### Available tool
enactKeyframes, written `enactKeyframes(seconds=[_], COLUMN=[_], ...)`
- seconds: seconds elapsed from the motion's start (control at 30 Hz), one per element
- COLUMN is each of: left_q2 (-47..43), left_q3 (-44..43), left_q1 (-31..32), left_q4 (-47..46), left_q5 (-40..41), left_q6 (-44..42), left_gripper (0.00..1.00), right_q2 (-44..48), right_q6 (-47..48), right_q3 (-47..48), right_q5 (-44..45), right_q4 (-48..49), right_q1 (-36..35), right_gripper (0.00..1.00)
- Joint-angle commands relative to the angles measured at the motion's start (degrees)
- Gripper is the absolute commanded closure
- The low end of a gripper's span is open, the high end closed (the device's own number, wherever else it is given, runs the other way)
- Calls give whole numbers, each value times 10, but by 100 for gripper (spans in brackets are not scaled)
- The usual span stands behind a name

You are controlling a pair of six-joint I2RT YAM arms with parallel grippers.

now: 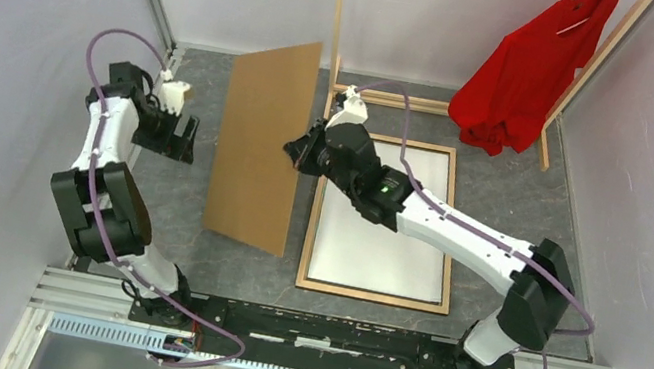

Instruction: Put the photo into the frame

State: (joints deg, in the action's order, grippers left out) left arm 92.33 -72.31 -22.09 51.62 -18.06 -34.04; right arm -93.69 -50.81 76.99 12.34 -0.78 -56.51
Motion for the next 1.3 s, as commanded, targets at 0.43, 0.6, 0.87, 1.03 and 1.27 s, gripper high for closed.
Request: enactKeyframes(seconds=[0.43,0.6,0.87,1.03,1.27], left_q2=[-433,-473,-554,-618,-683], left_q3=[-55,-59,-3,71,162], left_q1=[149,149,147,145,133], left_q4=[87,207,287,163,68], left_q5=[-322,-345,-315,-318,-346], left_q6=[-152,-286,-476,-486,-538], left_gripper=[0,0,0,2,3], right_q2=[118,145,182,189,180], right_q6=[-172,-246,-315,-358,-383], right_q3=[82,53,12,-47,-65], right_q5=[279,213,118,44,-6], right_q4=[-198,-163,-125,-67,-20], right_q1=[6,47,96,107,106], right_gripper=[100,100,100,100,100])
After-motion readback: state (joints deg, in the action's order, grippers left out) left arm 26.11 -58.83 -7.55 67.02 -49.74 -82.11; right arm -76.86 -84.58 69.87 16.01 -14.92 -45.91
